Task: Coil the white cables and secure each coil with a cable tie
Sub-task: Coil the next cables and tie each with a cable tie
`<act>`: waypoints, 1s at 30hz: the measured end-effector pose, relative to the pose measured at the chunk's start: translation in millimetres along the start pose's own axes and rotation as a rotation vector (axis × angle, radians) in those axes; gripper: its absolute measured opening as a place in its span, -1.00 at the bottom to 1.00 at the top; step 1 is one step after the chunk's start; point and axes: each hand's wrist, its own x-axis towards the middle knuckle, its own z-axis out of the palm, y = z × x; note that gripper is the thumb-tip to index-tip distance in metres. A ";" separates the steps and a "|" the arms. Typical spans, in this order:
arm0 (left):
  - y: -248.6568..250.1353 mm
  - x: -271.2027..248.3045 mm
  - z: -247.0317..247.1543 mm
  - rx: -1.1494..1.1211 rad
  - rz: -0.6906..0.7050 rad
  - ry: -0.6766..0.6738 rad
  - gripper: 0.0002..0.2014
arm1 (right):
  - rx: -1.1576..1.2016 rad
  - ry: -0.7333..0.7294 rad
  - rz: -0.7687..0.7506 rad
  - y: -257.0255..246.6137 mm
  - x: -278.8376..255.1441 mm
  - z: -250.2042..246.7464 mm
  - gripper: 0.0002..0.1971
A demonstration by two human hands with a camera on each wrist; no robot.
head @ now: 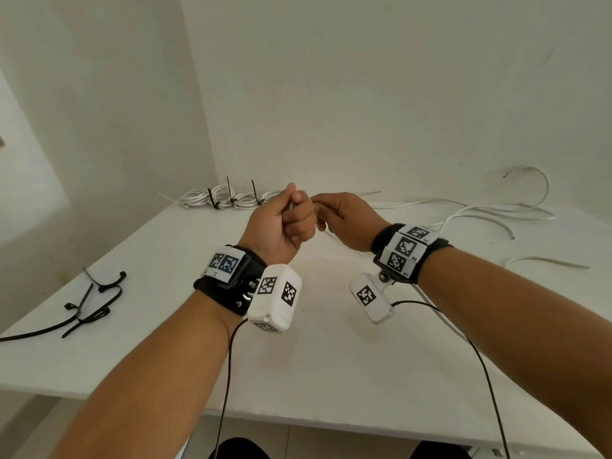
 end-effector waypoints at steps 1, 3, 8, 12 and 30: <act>0.9 1.2 1.9 -0.012 0.013 -0.007 -0.62 | -0.007 -0.005 0.010 -1.1 -1.7 1.0 -0.66; 0.6 3.2 4.1 -0.050 0.044 -0.012 -0.66 | -0.034 -0.027 0.026 -4.0 -4.2 2.0 -0.67; 2.2 15.8 5.5 -0.005 0.247 0.135 -0.71 | -0.176 -0.188 0.019 -9.1 -15.3 14.8 -0.66; 1.8 24.1 -5.2 0.451 0.362 0.337 -0.66 | -0.244 -0.231 0.002 -8.5 -16.7 21.2 -0.72; -5.3 11.7 -24.2 1.423 -0.027 0.135 -0.70 | -0.379 -0.185 -0.036 -21.5 -6.6 -16.3 -0.88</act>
